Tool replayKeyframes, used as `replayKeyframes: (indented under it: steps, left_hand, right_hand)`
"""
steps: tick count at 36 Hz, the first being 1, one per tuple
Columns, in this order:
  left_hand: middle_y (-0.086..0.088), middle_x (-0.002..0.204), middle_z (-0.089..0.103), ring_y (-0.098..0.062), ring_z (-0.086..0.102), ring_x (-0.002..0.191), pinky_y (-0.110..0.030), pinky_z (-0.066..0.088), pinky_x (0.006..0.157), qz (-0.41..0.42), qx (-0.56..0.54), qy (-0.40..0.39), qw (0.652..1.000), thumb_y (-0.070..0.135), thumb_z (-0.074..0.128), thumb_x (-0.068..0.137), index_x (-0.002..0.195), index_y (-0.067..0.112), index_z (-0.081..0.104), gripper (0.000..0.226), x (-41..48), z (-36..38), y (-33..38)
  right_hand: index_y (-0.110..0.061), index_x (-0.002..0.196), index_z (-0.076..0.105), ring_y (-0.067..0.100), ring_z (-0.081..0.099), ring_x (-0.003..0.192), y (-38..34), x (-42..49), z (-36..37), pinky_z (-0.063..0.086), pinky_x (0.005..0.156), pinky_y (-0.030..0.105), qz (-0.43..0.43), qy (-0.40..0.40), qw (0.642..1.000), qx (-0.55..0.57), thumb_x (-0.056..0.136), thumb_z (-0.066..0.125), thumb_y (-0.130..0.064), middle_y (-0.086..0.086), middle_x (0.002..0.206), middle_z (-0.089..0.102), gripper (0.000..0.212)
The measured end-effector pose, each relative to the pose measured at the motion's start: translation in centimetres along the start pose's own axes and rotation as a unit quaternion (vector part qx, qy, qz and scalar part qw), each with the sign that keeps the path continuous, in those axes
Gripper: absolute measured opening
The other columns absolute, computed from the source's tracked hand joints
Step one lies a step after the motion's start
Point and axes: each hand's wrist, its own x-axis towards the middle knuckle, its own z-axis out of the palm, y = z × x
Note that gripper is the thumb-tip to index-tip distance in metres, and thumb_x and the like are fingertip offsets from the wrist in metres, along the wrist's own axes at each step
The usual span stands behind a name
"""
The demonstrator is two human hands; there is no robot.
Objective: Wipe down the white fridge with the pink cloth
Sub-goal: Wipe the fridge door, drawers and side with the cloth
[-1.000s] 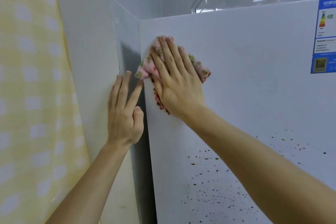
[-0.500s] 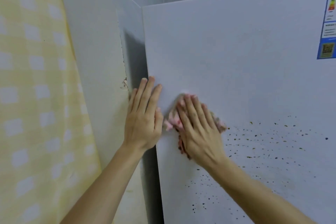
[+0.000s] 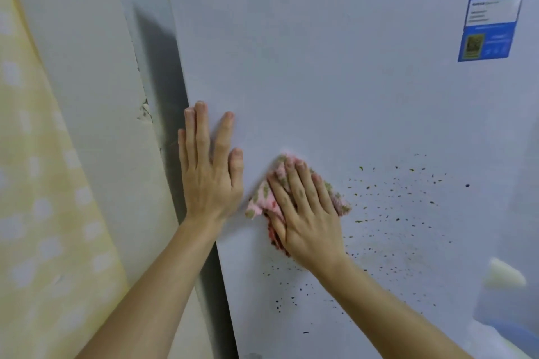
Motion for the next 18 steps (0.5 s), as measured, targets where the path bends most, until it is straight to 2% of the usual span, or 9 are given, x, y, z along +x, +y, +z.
replayKeyframes:
  steps: [2, 7, 11, 14, 18]
  left_hand:
    - [-0.023, 0.17, 0.022, -0.039, 0.015, 0.161, -0.054, 0.013, 0.131, 0.003, 0.001, -0.001, 1.0, 0.026, 0.037, 0.11, 0.161, 0.01, 0.036, 0.053, 0.0, -0.3, 0.3]
    - [-0.022, 0.17, 0.025, -0.036, 0.017, 0.16, -0.051, 0.01, 0.132, 0.006, -0.015, 0.005, 1.0, 0.012, 0.041, 0.105, 0.159, 0.0, 0.035, 0.055, 0.3, -0.4, 1.2]
    - [-0.023, 0.169, 0.024, -0.038, 0.017, 0.16, -0.054, 0.013, 0.131, 0.024, -0.043, 0.009, 0.999, -0.001, 0.048, 0.098, 0.157, -0.001, 0.039, 0.059, 0.7, -0.3, 2.1]
    - [-0.024, 0.168, 0.027, -0.038, 0.018, 0.16, -0.055, 0.016, 0.131, 0.033, -0.057, 0.011, 0.998, 0.003, 0.045, 0.099, 0.156, -0.002, 0.04, 0.057, 1.0, 0.0, 2.9]
    - [-0.024, 0.167, 0.03, -0.039, 0.02, 0.16, -0.055, 0.016, 0.131, 0.015, -0.064, 0.016, 0.998, 0.006, 0.047, 0.097, 0.155, -0.004, 0.041, 0.059, 0.9, 0.5, 3.5]
  right_hand:
    - [-0.013, 0.164, 0.028, 0.027, 0.008, 0.163, 0.3, -0.5, -0.2, 0.008, 0.133, 0.044, -0.013, -0.016, 1.0, -0.004, 0.11, 0.042, -0.039, 0.011, 0.175, 0.006, 0.062]
    - [-0.011, 0.164, 0.028, 0.025, 0.009, 0.163, 1.5, 1.7, -1.1, 0.009, 0.133, 0.044, -0.003, -0.005, 1.0, 0.007, 0.112, 0.042, -0.031, 0.011, 0.173, 0.016, 0.058]
    - [-0.009, 0.165, 0.023, 0.028, 0.006, 0.162, 3.7, 7.4, -2.4, 0.006, 0.133, 0.045, 0.069, 0.048, 0.996, -0.011, 0.113, 0.038, -0.03, 0.014, 0.172, 0.014, 0.058]
    - [-0.006, 0.163, 0.03, 0.03, 0.012, 0.161, 4.9, 10.8, -3.3, 0.008, 0.133, 0.045, 0.114, 0.087, 0.99, -0.014, 0.112, 0.042, -0.027, 0.018, 0.171, 0.018, 0.057]
    - [-0.008, 0.162, 0.034, 0.03, 0.019, 0.16, 4.7, 10.2, -2.9, 0.011, 0.133, 0.043, 0.128, 0.105, 0.986, -0.018, 0.111, 0.044, -0.03, 0.019, 0.17, 0.025, 0.056]
